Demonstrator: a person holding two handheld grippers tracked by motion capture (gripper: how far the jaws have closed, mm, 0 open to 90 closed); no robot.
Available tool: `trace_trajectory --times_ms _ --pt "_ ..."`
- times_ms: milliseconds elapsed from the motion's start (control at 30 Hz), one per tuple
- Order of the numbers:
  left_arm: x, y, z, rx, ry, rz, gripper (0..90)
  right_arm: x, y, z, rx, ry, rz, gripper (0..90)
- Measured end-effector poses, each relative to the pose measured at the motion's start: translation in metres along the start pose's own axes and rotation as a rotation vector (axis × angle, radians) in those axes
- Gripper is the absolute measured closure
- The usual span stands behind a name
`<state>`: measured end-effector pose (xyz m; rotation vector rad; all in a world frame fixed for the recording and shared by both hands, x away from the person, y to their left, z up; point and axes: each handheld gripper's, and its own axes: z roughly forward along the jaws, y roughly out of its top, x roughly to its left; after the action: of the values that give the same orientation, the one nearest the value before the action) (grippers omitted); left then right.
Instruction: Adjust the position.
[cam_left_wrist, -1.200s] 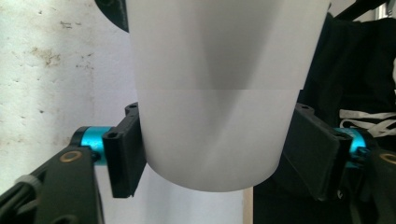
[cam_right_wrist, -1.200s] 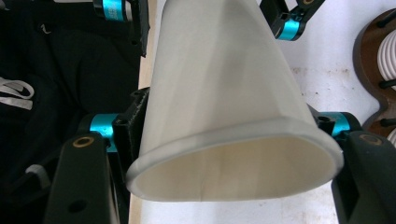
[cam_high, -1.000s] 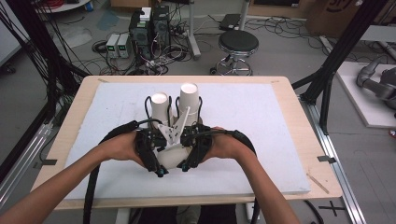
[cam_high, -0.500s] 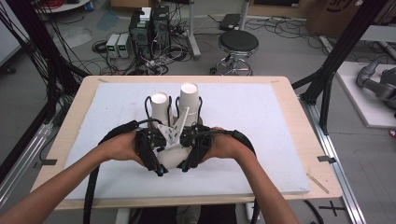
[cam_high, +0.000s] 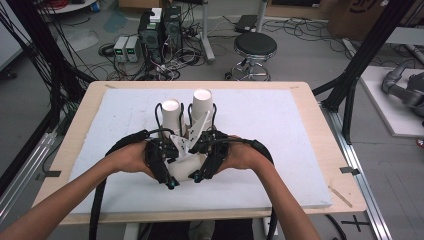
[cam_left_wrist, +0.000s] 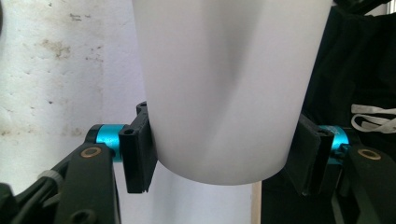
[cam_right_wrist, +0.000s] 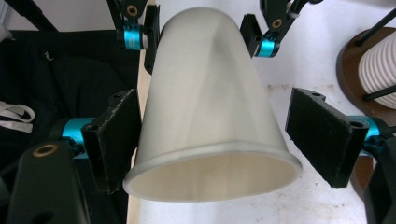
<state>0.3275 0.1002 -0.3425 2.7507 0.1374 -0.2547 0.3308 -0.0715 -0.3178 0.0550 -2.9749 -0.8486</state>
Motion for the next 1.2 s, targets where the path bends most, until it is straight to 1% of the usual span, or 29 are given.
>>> trace_trajectory --times_ms 33,67,100,133,167,200,233,333,400,500,600,667,700,733,767,800,833,933,1000,1100,1200 --pt "0.000 0.000 0.000 0.002 0.006 0.000 36.1 -0.001 0.000 0.000 -0.008 0.002 -0.009 19.5" --pt "0.000 0.000 0.001 0.002 0.003 -0.005 36.1 0.000 0.000 0.000 -0.007 0.006 -0.007 19.5" --pt "-0.001 0.000 0.001 0.003 0.002 -0.008 36.1 -0.001 0.000 0.000 -0.016 0.000 -0.024 19.5" --pt "0.000 0.000 0.001 0.013 0.007 0.001 36.1 -0.001 0.000 0.000 -0.019 0.002 -0.022 19.6" --pt "-0.002 0.000 0.002 0.001 -0.001 -0.023 36.1 0.000 0.000 -0.001 -0.020 0.002 -0.017 19.6" --pt "-0.001 0.001 0.002 0.017 0.011 -0.004 36.1 0.000 0.000 -0.002 -0.024 -0.001 -0.017 19.5" --pt "0.000 0.001 0.002 0.024 0.021 0.007 36.1 0.000 0.000 -0.003 -0.033 0.001 -0.012 19.6" --pt "-0.001 0.002 0.004 0.022 0.023 0.006 36.1 0.000 -0.001 -0.007 -0.051 0.001 -0.004 19.6" --pt "-0.001 0.003 0.006 0.034 0.024 0.010 36.1 0.001 -0.001 -0.010 -0.064 -0.006 -0.001 19.6" --pt "-0.001 0.004 0.007 0.034 0.021 -0.001 36.1 0.001 -0.003 -0.016 -0.089 -0.012 -0.001 19.6" --pt "-0.002 0.004 0.008 0.036 0.021 -0.001 36.1 0.002 -0.004 -0.020 -0.112 -0.022 -0.001 19.6" --pt "-0.002 0.004 0.007 0.039 0.029 0.010 36.1 0.002 -0.005 -0.022 -0.122 -0.027 -0.001 19.6" --pt "-0.003 0.004 0.008 0.034 0.023 0.003 36.1 0.002 -0.006 -0.023 -0.129 -0.031 -0.001 19.6" --pt "-0.003 0.004 0.007 0.030 0.027 0.007 36.1 0.002 -0.006 -0.024 -0.134 -0.032 -0.001 19.6" --pt "-0.003 0.004 0.006 0.022 0.032 0.003 36.1 0.002 -0.006 -0.026 -0.140 -0.036 -0.003 19.5" --pt "-0.003 0.003 0.005 0.015 0.024 -0.003 36.1 0.002 -0.007 -0.026 -0.146 -0.034 -0.001 19.6" --pt "-0.002 0.003 0.004 0.005 0.025 0.004 36.1 0.002 -0.007 -0.028 -0.149 -0.034 -0.001 19.6" --pt "-0.003 0.001 0.000 -0.015 0.028 -0.004 36.1 0.002 -0.009 -0.032 -0.164 -0.045 0.008 19.6" --pt "-0.003 0.000 -0.002 -0.025 0.029 -0.002 36.1 0.001 -0.012 -0.035 -0.181 -0.055 0.015 19.6" --pt "-0.003 -0.003 -0.005 -0.039 0.036 -0.012 36.1 0.001 -0.016 -0.042 -0.209 -0.070 0.015 19.6" --pt "-0.003 -0.009 -0.008 -0.064 0.033 -0.021 36.1 0.002 -0.020 -0.048 -0.233 -0.081 0.023 19.6"
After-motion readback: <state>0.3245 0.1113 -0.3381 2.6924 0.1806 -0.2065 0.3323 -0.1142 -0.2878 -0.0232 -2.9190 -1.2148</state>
